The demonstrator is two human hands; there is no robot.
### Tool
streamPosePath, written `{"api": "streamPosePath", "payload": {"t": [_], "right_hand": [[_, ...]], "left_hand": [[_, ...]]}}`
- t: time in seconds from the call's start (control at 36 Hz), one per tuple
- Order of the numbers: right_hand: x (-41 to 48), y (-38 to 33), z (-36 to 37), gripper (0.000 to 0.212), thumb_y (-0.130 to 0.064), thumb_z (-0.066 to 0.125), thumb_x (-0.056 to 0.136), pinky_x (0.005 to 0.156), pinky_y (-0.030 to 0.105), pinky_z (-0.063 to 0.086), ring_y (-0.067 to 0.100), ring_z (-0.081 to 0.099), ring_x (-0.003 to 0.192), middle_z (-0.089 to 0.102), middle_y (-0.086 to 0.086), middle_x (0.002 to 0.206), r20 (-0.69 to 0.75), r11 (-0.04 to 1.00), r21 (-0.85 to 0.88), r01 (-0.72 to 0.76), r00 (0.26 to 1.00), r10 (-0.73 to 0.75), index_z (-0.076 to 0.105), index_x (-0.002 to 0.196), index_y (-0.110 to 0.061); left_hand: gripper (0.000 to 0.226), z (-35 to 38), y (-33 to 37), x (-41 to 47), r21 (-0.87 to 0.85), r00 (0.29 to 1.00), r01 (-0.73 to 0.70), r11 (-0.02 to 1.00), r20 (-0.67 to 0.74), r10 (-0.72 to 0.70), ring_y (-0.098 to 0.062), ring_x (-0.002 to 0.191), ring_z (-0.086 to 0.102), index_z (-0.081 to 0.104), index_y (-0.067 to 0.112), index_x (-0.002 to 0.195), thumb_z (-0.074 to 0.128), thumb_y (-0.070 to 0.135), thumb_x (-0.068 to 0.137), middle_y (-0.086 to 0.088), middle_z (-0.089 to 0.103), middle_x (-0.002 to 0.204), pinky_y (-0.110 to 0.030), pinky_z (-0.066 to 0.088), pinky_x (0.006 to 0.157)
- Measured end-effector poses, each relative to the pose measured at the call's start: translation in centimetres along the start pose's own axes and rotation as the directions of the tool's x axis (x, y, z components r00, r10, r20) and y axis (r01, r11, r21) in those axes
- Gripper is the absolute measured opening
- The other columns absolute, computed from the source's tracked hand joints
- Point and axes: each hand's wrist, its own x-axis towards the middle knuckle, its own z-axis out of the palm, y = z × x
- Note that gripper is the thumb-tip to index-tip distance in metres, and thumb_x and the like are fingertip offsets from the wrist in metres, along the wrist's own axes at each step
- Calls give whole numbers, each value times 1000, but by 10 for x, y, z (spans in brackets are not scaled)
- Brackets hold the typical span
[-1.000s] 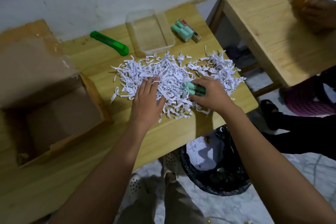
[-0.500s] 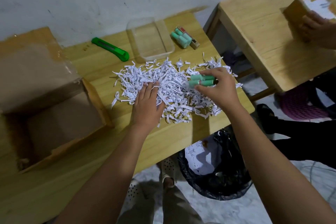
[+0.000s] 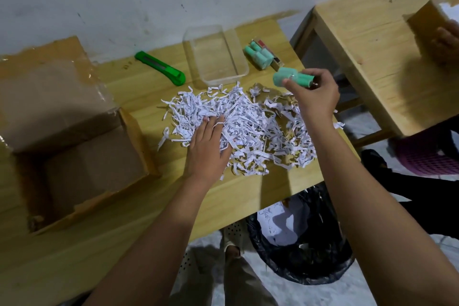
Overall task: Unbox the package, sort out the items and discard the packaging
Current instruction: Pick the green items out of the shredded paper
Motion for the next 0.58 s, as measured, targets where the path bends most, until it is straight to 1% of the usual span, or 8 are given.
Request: {"api": "streamPosePath", "payload": {"t": [0.08,0.17,0.22,0.28,0.33,0.36,0.47,0.58], "right_hand": [[16,7,16,37,-19,83,64,59,15,53,8,64,78,61,-3,89,2,998,-59,-25,1000,25,58,91,-15],[30,17,32,35,-18,83,65,67,24,58,13,65,85,61,-1,94,26,991,-115,-65,997,68,59,91,-15],[38,23,42,36,-18,83,63,73,27,58,14,65,87,62,-1,93,29,989,-138,-51,998,55,58,88,-16],[45,24,51,37,-19,84,63,71,20,55,13,63,87,61,-2,92,46,989,-148,-32,998,39,55,86,-17],[49,27,56,38,-18,84,64,60,6,47,8,58,81,58,-6,87,69,990,-140,-12,997,22,54,87,-16],[51,28,59,38,-17,83,65,57,3,45,7,56,78,56,-7,85,81,991,-137,3,997,8,53,88,-15],[57,35,69,35,-18,82,67,60,3,44,9,56,84,56,-4,90,93,981,-180,70,994,-54,59,92,-11],[62,38,79,34,-20,80,68,66,8,47,14,62,89,63,3,97,141,967,-233,98,988,-66,61,94,-10]], "left_hand": [[63,1,0,0,8,1000,4,1000,-20,-3,-18,145,10,20,24,146,50,28,90,4,22,154,-34,9,117],[64,3,-1,0,12,999,-1,1000,-48,1,-18,144,13,21,24,146,51,26,89,3,25,153,-32,8,117],[66,4,-1,0,22,998,-7,1000,-66,9,-18,144,14,21,24,146,52,25,88,3,26,153,-29,6,116],[66,5,-1,1,34,997,-5,999,-75,8,-17,144,14,20,25,146,52,26,88,3,26,153,-28,5,116],[68,5,-1,1,30,997,-5,1000,-77,7,-16,144,13,19,26,146,52,27,87,4,25,153,-27,4,116],[68,5,-1,1,24,997,-2,1000,-77,4,-16,144,13,18,26,146,52,28,87,5,25,153,-27,3,115],[66,3,-2,1,-5,998,11,1000,-59,-11,-14,144,12,18,27,146,51,31,89,5,24,154,-25,2,114],[68,0,-3,1,-37,996,7,999,-89,-10,-14,142,20,22,26,145,36,46,82,5,30,152,-26,9,113]]}}
